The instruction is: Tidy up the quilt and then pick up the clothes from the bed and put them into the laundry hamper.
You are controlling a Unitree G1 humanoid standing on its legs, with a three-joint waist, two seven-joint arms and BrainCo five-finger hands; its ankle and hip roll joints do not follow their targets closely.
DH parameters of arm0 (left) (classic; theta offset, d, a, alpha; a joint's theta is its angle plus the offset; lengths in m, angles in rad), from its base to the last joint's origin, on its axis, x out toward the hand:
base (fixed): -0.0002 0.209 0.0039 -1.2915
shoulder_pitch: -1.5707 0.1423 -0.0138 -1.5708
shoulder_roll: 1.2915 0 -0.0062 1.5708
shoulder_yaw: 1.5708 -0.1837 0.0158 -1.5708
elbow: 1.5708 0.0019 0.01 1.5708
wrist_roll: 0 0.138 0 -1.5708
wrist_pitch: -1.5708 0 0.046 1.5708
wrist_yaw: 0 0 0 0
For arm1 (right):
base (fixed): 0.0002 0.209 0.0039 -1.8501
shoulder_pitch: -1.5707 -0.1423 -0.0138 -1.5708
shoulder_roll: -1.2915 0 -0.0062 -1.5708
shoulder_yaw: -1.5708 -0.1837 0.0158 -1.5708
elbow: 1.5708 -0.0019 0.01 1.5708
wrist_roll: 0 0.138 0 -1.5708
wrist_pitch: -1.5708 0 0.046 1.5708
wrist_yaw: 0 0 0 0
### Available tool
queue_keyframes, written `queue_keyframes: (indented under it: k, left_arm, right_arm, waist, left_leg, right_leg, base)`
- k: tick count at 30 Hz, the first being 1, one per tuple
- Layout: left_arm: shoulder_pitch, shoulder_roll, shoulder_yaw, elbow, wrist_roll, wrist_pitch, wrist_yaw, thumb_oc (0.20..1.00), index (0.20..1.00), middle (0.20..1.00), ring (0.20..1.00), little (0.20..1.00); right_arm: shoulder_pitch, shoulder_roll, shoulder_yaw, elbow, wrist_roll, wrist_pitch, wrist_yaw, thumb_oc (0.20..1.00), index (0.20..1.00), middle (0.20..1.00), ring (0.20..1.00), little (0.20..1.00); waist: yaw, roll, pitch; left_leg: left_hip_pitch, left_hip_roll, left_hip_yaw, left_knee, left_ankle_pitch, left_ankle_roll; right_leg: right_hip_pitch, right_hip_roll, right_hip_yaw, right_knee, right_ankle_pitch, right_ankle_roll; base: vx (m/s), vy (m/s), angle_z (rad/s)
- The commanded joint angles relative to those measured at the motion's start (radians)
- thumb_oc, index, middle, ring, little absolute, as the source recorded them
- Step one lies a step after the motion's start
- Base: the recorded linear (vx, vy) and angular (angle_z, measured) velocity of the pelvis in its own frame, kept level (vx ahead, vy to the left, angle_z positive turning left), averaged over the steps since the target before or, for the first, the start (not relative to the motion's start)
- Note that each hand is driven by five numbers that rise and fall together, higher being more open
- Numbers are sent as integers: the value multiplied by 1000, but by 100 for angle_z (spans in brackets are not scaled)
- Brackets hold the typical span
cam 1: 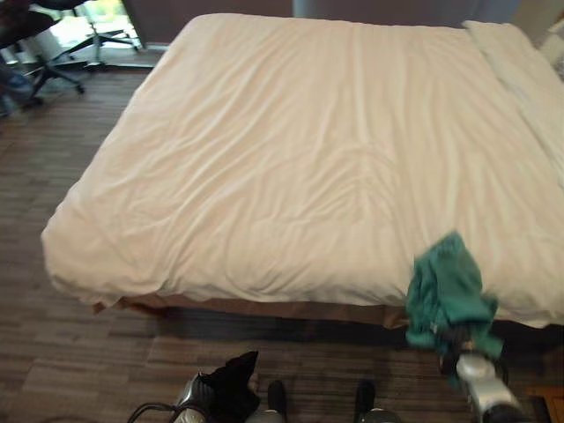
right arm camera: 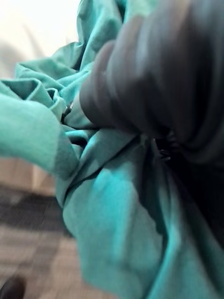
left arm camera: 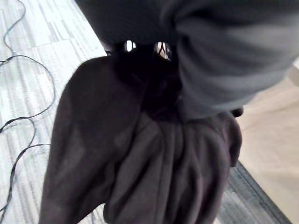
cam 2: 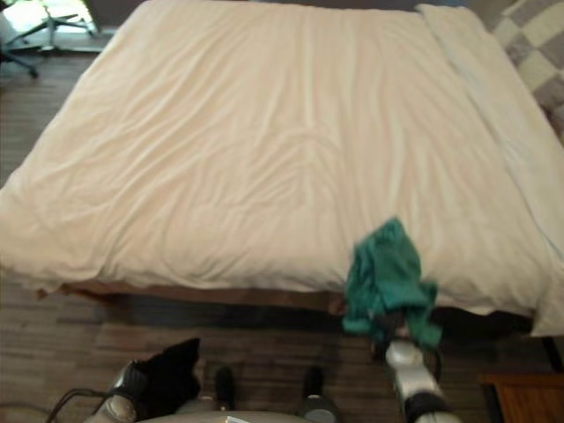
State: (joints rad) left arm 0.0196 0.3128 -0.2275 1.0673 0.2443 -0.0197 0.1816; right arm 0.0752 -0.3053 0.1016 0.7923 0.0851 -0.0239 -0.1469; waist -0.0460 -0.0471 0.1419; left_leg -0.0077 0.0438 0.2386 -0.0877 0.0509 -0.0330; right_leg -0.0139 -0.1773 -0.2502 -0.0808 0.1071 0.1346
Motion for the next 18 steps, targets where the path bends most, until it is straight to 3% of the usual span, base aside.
queue_keyframes:
  k: [1, 4, 6, 7, 8, 9, 10, 12, 15, 18]
  left_arm:
    - [-68, 43, 26, 6, -30, -14, 17, 200, 200, 200, 200, 200]
    - [-77, 41, 39, -13, -68, -16, 19, 200, 200, 200, 200, 200]
    - [-79, 24, 41, -21, -101, -25, 26, 200, 200, 200, 200, 200]
    - [-79, 17, 39, -24, -109, -29, 29, 200, 200, 200, 200, 200]
    - [-83, 8, 28, -22, -119, -32, 32, 200, 200, 200, 200, 200]
    - [-90, 1, 20, -19, -126, -32, 29, 200, 200, 200, 200, 200]
    - [-101, -4, 23, -12, -142, -32, 25, 200, 200, 200, 200, 200]
    - [-116, -17, 24, 31, -158, -37, 39, 200, 200, 200, 200, 200]
    - [-130, -26, 29, 44, -181, -35, 53, 200, 200, 200, 200, 200]
    - [-135, -42, 25, 53, -185, -44, 67, 200, 200, 200, 200, 200]
  right_arm:
    - [-57, 31, 72, 11, 7, -19, 52, 200, 200, 200, 200, 200]
    - [-60, 57, 122, 32, -26, -9, 72, 200, 200, 200, 200, 200]
    - [-62, 71, 131, 30, -26, -10, 70, 200, 200, 200, 200, 200]
    - [-60, 72, 132, 29, -22, -13, 66, 200, 200, 200, 200, 200]
    - [-63, 70, 136, 26, -7, -16, 61, 200, 200, 200, 200, 200]
    - [-64, 69, 142, 27, -11, -16, 52, 200, 200, 200, 200, 200]
    - [-73, 63, 148, 34, -19, -15, 44, 200, 200, 200, 200, 200]
    - [-94, 62, 161, 75, -50, -19, 9, 200, 200, 200, 200, 200]
    - [-135, 54, 179, 116, -86, -9, -8, 200, 200, 200, 200, 200]
    - [-198, 12, 250, 158, -205, 1, -12, 200, 200, 200, 200, 200]
  waist:
    - [6, -51, 75]
    - [2, -51, 100]
    - [-1, -31, 116]
    - [-6, -25, 116]
    - [-23, -19, 112]
    - [-35, -16, 110]
    - [-35, -16, 108]
    - [-13, -21, 103]
    - [8, -15, 89]
    - [83, 19, 102]
  left_leg:
    - [70, 31, 45, 0, -114, -35]
    - [94, 36, 51, 0, -112, -21]
    - [98, 38, 37, 0, -109, -15]
    - [95, 35, 23, 0, -109, -14]
    - [87, 31, -9, 0, -104, -12]
    - [79, 25, -47, 0, -98, -11]
    - [68, 14, -68, 0, -95, -10]
    - [45, -12, -129, 0, -92, 0]
    - [10, -14, -170, 0, -75, -1]
    - [-43, -24, -253, 0, -27, -18]
  right_leg:
    - [-32, -101, 62, 102, -32, 107]
    - [-109, -92, 92, 250, -1, 115]
    - [-137, -60, 130, 321, -23, 117]
    - [-136, -28, 174, 321, -56, 110]
    - [-128, 45, 274, 303, -119, 80]
    - [-125, 101, 379, 280, -159, 76]
    - [-130, 128, 441, 261, -160, 67]
    - [-80, 118, 450, 177, -162, 24]
    - [-60, 122, 448, 116, -147, 15]
    - [-1, 84, 328, 11, -137, 11]
  base:
    - [-48, 89, -35]
    - [-75, 80, -33]
    - [-40, 67, -13]
    - [22, 31, 0]
    - [46, -10, 20]
    - [54, -24, 56]
    - [0, -51, 54]
    - [-39, -135, 121]
    - [-51, -197, 122]
    - [-99, -193, 73]
